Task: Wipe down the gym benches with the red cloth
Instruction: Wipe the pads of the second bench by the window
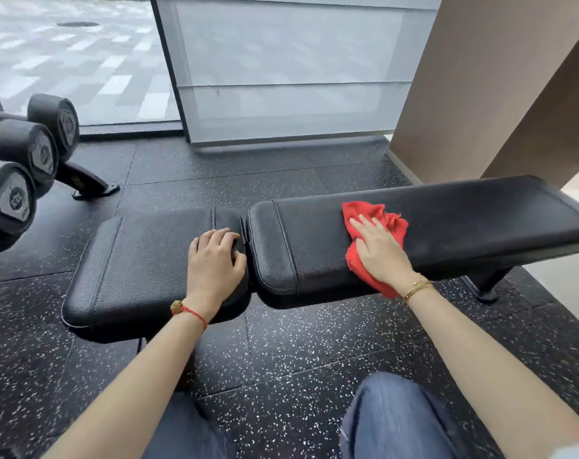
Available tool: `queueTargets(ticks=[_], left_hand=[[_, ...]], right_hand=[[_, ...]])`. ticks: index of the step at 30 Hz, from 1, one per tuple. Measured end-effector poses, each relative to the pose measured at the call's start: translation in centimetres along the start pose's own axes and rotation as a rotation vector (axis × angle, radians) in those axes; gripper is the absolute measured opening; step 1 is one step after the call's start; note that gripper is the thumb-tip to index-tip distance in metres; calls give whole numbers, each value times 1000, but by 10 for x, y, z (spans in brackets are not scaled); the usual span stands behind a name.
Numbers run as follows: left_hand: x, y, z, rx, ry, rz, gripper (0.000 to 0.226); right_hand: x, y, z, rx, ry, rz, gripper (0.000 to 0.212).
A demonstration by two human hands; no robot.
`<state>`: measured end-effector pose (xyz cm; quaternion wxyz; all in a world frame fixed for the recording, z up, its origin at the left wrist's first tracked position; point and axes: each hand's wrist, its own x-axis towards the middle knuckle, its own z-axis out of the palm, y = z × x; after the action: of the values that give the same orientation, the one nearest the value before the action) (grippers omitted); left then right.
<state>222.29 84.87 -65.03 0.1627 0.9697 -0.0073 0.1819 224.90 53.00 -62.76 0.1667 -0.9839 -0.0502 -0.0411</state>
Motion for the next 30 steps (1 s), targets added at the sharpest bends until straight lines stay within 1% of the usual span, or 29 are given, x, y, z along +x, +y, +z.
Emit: queueTargets(ticks=[2, 4, 7, 9, 12, 14, 17, 20, 23, 25, 27, 30], left_hand=[[2, 9, 0, -23, 0, -58, 34], [4, 28, 1, -73, 22, -113, 34], [8, 70, 8, -103, 73, -71, 35], [12, 99, 17, -130, 74, -51, 37], [19, 135, 37, -119, 41, -72, 41], [21, 151, 51, -83, -8, -101, 42], [17, 161, 66, 29, -47, -121, 40], [16, 160, 70, 68, -17, -120, 38], [17, 161, 71, 87, 0, -119, 38], [18, 163, 71, 89, 7, -122, 36], [19, 164, 71, 81, 19, -126, 34], [18, 164, 70, 59, 47, -126, 32]], right_hand=[[20, 14, -5, -32, 9, 59, 49], [36, 11, -2, -60, 1, 46, 50], [49, -4, 8, -42, -29, -77, 50], [48, -7, 9, -14, -52, -173, 50], [31, 9, 3, 40, -84, -331, 51], [18, 30, -3, 61, -83, -396, 51], [18, 64, -13, 88, -50, -366, 49], [42, 87, -18, 69, -24, -275, 48], [76, 93, -20, 30, -35, -148, 50], [91, 82, -19, 10, -47, -110, 51], [91, 62, -14, 1, -75, -168, 52], [67, 40, -5, 20, -107, -347, 53]])
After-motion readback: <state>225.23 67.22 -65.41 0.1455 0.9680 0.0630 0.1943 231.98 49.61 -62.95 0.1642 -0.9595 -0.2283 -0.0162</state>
